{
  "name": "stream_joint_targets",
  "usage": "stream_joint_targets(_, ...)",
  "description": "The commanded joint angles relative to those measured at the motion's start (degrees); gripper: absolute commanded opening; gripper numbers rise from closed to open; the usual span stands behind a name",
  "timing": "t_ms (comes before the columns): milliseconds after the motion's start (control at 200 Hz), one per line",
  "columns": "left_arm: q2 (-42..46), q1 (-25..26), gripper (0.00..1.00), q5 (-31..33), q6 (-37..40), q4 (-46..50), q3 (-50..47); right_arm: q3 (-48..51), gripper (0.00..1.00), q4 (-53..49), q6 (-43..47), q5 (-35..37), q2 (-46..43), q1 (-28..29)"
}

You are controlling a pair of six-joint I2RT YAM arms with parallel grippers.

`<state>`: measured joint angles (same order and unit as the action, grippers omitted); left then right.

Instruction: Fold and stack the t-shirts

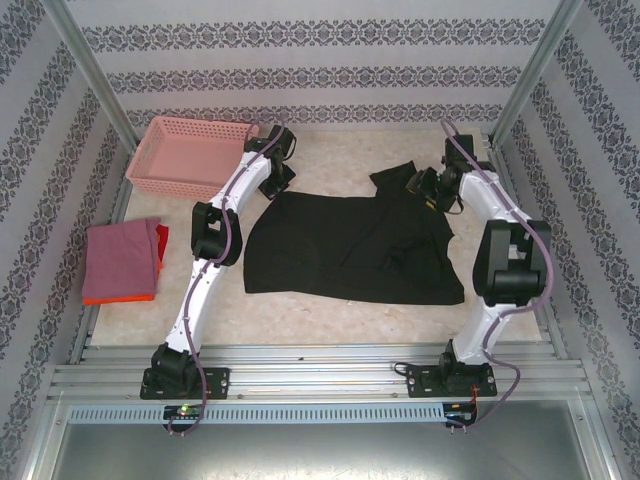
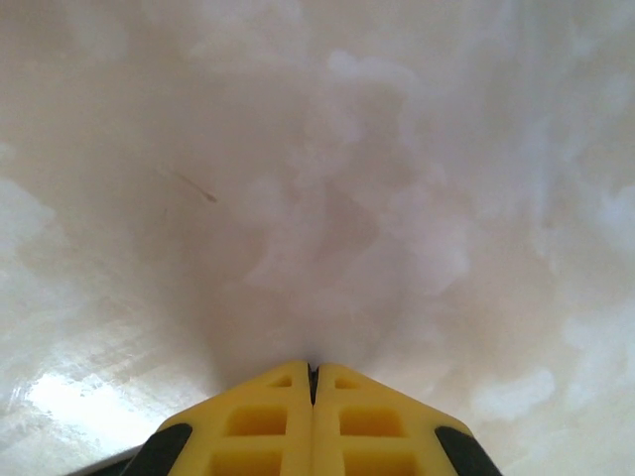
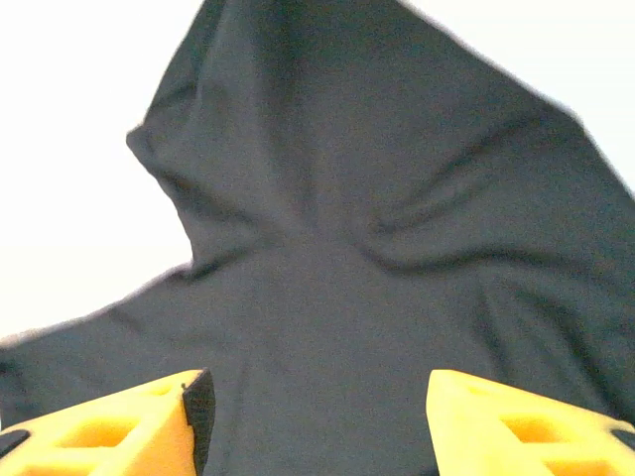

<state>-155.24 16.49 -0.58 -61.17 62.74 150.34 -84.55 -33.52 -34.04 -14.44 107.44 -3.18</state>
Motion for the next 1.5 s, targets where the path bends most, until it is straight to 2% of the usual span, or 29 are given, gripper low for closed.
stream_joint_targets(0,3.4,-0.1,0.00,1.4,4.2,4.0,0.4,-7.3,0.58,-0.1,1.7,5.9,6.3,-0.7)
stream_joint_targets(250,3.8,-0.1,0.00,-0.1,6.0,4.1,-0.1,-23.5,0.54,-4.7,5.9,11.9,20.1,0.3)
stream_joint_targets(570,4.2,-0.1,0.00,-1.5,8.2,4.5,-0.6,-38.7,0.54,-8.7,11.3,15.9,31.4,2.4)
stream_joint_targets(864,4.5,0.1,0.00,-3.1,8.0,3.4,-2.2,-63.0,0.54,-20.7,11.3,16.6,44.3,3.7)
stream_joint_targets(1154,4.6,0.1,0.00,-3.6,7.3,2.4,-2.2,-64.6,0.49,-20.5,5.4,13.0,47.2,3.5)
stream_joint_targets(1364,4.6,0.2,0.00,-3.8,7.3,2.5,-2.3,-65.1,0.47,-22.6,4.6,14.5,49.7,5.0)
stream_joint_targets(1494,4.6,0.2,0.00,-3.8,7.6,2.6,-2.4,-65.4,0.42,-22.7,5.4,14.7,49.6,5.3)
